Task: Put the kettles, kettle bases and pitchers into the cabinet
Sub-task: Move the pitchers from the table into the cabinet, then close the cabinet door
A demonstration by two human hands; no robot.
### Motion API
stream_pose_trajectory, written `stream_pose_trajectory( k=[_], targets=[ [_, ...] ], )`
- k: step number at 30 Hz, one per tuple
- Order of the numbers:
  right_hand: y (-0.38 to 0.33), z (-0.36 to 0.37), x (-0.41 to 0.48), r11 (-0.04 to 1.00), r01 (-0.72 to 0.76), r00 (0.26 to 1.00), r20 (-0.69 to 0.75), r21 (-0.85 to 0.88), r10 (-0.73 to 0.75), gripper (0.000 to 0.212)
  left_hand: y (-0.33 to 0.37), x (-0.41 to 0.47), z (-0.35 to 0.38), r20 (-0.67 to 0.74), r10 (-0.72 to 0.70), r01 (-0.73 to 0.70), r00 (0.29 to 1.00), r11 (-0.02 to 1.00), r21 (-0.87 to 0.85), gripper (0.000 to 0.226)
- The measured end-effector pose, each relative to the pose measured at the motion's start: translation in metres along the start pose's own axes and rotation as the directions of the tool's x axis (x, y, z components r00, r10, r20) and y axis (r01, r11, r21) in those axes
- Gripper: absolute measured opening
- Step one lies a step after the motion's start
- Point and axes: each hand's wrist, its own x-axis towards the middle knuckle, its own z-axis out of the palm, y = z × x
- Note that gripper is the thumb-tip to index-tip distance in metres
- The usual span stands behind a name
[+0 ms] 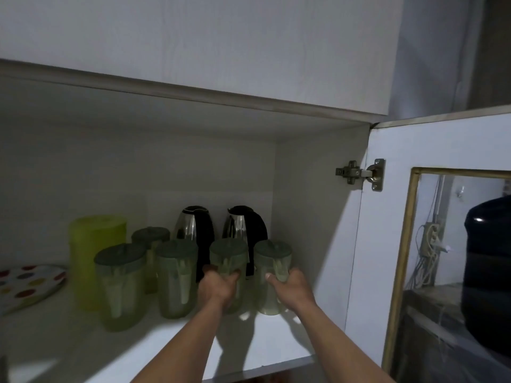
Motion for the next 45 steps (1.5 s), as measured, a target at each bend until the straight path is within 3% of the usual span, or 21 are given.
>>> stream_pose_trajectory(
  k=[5, 10, 15, 25, 34, 40, 42, 45],
  targets=[
    [-0.021, -0.024, -0.039, 0.989, 0.019, 0.999, -0.043, -0.147, -0.026, 0.061, 0.010, -0.028, -0.017, -0.116, -0.017, 0.028, 0.993, 0.995, 0.097, 0.069],
    [-0.041, -0.048, -0.092, 0.964, 0.076, 0.992, -0.082, -0.257, -0.100, 0.061, 0.023, -0.073, -0.042, -0.104, 0.198, -0.183, 0.975, 0.974, 0.133, 0.042],
    [-0.053, -0.077, -0.155, 0.914, 0.140, 0.976, -0.104, -0.380, -0.193, 0.043, 0.040, -0.125, -0.074, -0.042, 0.512, -0.503, 0.858, 0.854, 0.134, 0.022],
    [-0.085, -0.196, -0.274, 0.788, 0.137, 0.899, -0.260, -0.600, -0.354, 0.038, 0.106, -0.205, -0.098, 0.110, 0.737, -0.742, 0.667, 0.670, 0.012, 0.022],
    [-0.113, -0.336, -0.362, 0.624, -0.056, 0.763, -0.436, -0.780, -0.477, 0.034, 0.207, -0.301, -0.066, 0.196, 0.861, -0.847, 0.470, 0.502, -0.174, 0.023],
    [-0.112, -0.430, -0.410, 0.428, -0.253, 0.642, -0.481, -0.868, -0.596, 0.041, 0.279, -0.386, -0.040, 0.172, 0.924, -0.870, 0.341, 0.379, -0.316, 0.030],
    [-0.109, -0.457, -0.419, 0.372, -0.334, 0.633, -0.499, -0.866, -0.592, 0.046, 0.300, -0.410, -0.033, 0.150, 0.943, -0.895, 0.298, 0.331, -0.300, 0.035],
    [-0.104, -0.492, -0.429, 0.375, -0.424, 0.642, -0.566, -0.824, -0.517, 0.054, 0.330, -0.439, -0.022, 0.132, 0.966, -0.920, 0.224, 0.254, -0.298, 0.040]
  ],
)
